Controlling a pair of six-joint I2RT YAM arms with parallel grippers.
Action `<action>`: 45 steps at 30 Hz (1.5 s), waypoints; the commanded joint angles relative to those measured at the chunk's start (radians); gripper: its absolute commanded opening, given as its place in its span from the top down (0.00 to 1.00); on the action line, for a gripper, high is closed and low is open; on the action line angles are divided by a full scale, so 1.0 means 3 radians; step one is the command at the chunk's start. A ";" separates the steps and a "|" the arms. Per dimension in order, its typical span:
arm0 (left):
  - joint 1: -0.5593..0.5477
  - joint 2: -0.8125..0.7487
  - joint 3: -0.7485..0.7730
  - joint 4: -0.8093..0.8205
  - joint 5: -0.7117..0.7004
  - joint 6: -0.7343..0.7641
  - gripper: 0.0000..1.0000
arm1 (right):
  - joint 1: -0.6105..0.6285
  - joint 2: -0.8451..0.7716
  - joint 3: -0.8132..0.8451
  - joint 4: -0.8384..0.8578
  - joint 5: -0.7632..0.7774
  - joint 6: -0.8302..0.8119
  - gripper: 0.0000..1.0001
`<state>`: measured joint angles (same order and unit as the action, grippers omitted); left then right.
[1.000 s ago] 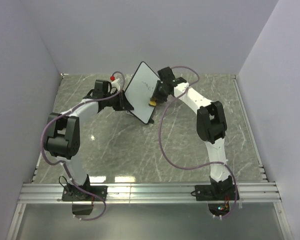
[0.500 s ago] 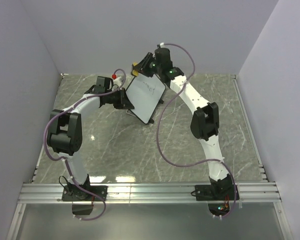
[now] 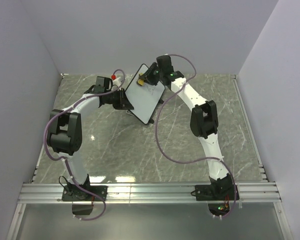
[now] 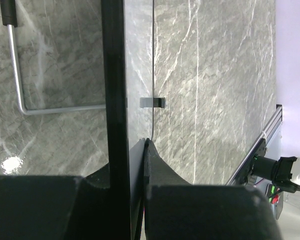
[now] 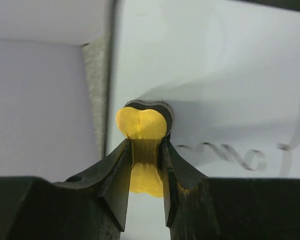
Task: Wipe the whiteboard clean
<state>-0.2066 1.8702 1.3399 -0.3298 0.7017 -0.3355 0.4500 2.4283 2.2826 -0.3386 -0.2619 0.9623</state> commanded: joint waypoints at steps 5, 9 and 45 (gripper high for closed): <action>-0.0181 0.0193 -0.0120 -0.0649 -0.0299 0.0464 1.00 | -0.0083 0.0205 0.0072 -0.1121 0.0529 -0.0201 1.00; -0.0181 0.0214 -0.0115 -0.0639 -0.0278 0.0464 1.00 | -0.0073 0.0215 0.0041 -0.1336 0.0637 -0.0293 1.00; -0.0191 0.0326 -0.0033 -0.0690 -0.0212 0.0510 1.00 | 0.0116 0.0245 0.0297 -0.0936 0.0346 -0.0058 1.00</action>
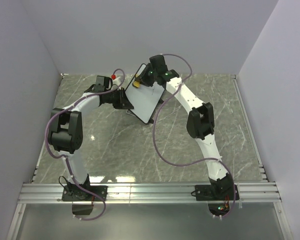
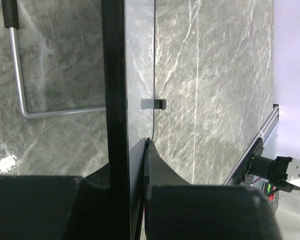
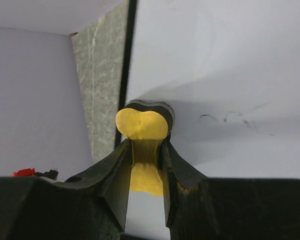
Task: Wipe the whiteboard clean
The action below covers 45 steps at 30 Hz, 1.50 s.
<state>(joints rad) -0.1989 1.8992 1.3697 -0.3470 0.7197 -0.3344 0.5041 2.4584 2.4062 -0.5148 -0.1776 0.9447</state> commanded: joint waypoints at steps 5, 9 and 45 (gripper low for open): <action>-0.0211 0.0240 -0.0127 -0.0628 -0.0251 0.0501 1.00 | -0.0146 0.0155 -0.0360 -0.0814 0.0198 -0.0066 1.00; -0.0211 0.0245 -0.0117 -0.0633 -0.0251 0.0506 1.00 | -0.0152 0.0048 -0.0672 -0.0871 0.0265 -0.0147 1.00; -0.0247 0.0199 -0.0163 -0.0643 -0.0241 0.0532 1.00 | -0.0505 0.0324 -0.0233 -0.0012 -0.0016 0.0757 1.00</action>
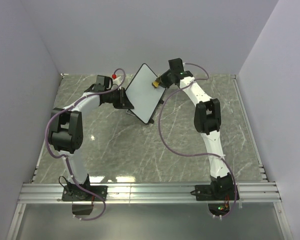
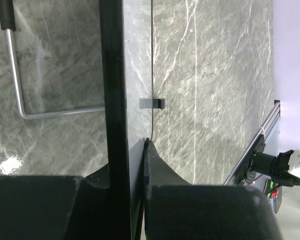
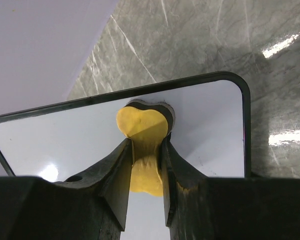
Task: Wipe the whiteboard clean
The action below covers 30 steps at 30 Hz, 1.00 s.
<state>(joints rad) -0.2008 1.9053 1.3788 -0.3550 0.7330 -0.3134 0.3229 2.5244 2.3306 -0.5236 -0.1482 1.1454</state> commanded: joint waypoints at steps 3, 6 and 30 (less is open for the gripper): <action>-0.0236 0.0189 -0.0194 -0.0617 -0.0275 0.0462 1.00 | 0.0156 0.0068 -0.0129 0.0022 -0.0191 0.0022 1.00; -0.0236 0.0199 -0.0183 -0.0617 -0.0275 0.0457 1.00 | 0.0227 -0.0029 -0.0435 0.0078 -0.0349 0.0007 1.00; -0.0236 0.0255 -0.0137 -0.0647 -0.0280 0.0477 1.00 | 0.0529 -0.0780 -0.2107 0.0896 -0.1438 0.0676 1.00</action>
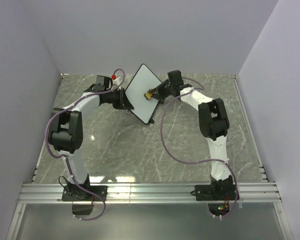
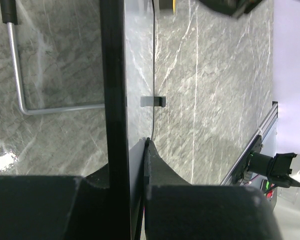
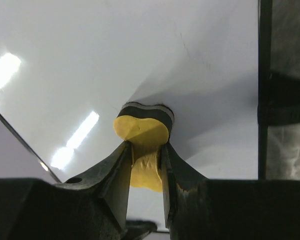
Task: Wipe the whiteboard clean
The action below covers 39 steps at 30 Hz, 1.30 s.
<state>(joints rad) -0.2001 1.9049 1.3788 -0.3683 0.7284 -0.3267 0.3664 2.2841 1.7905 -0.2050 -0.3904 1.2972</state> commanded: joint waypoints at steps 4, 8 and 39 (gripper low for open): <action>-0.0238 0.0262 -0.0132 -0.0613 -0.0275 0.0532 1.00 | 0.0338 -0.0127 -0.0538 -0.0124 -0.0678 0.0232 1.00; -0.0238 0.0262 -0.0127 -0.0613 -0.0275 0.0527 1.00 | 0.0236 -0.0276 -0.0716 -0.0130 -0.0575 0.0206 1.00; -0.0233 0.0144 -0.0050 -0.0675 -0.0490 0.0511 0.62 | -0.0562 -0.1733 -0.1335 -0.0287 0.0304 -0.1143 1.00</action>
<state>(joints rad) -0.2173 1.9129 1.4010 -0.4450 0.6453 -0.2451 0.2188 1.8370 1.4075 -0.2035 -0.3786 1.0519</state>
